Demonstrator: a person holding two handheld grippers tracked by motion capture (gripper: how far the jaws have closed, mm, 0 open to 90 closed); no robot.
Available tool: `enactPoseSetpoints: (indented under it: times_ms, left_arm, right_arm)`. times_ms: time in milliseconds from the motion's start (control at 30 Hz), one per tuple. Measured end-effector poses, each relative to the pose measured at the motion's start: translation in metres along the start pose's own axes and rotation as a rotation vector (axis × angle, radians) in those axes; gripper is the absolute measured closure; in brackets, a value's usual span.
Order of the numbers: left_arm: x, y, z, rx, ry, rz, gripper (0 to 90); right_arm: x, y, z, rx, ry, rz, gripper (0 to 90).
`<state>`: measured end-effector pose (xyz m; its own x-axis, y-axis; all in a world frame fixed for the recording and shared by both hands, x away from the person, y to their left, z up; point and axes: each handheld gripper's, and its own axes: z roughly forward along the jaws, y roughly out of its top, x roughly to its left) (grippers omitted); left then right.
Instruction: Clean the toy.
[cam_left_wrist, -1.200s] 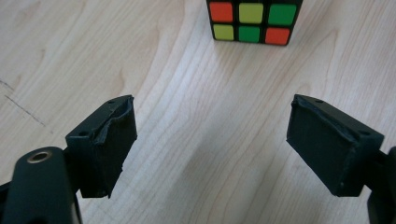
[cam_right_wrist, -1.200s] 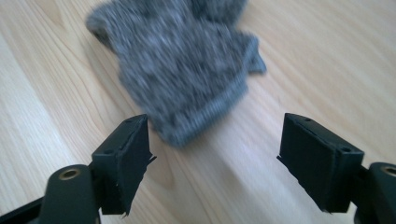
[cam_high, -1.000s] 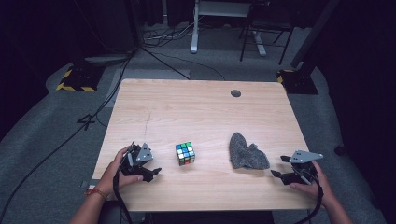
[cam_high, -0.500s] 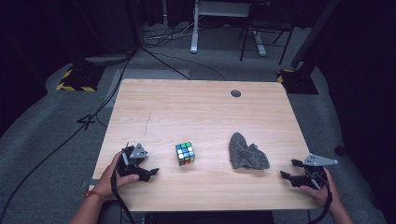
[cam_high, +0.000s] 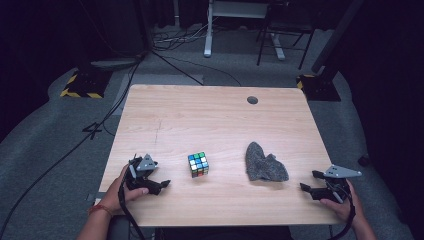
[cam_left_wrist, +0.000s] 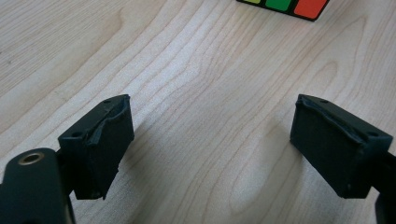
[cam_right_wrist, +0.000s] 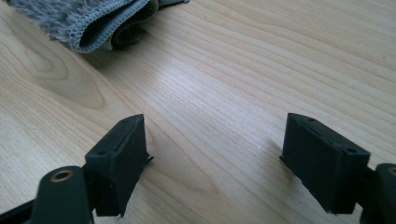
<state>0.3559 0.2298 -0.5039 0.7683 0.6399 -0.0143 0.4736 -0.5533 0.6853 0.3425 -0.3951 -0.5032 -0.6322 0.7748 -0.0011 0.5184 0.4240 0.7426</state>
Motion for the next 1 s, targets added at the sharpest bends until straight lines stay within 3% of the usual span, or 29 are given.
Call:
enactPoseSetpoints:
  times_ms: [1000]
  left_arm:
    - [-0.0008, -0.0005, -0.0002, -0.002, 0.009, -0.016, 13.6]
  right_arm:
    - [0.0001, 0.0003, 0.0004, 0.000, 0.000, 0.001, 21.9]
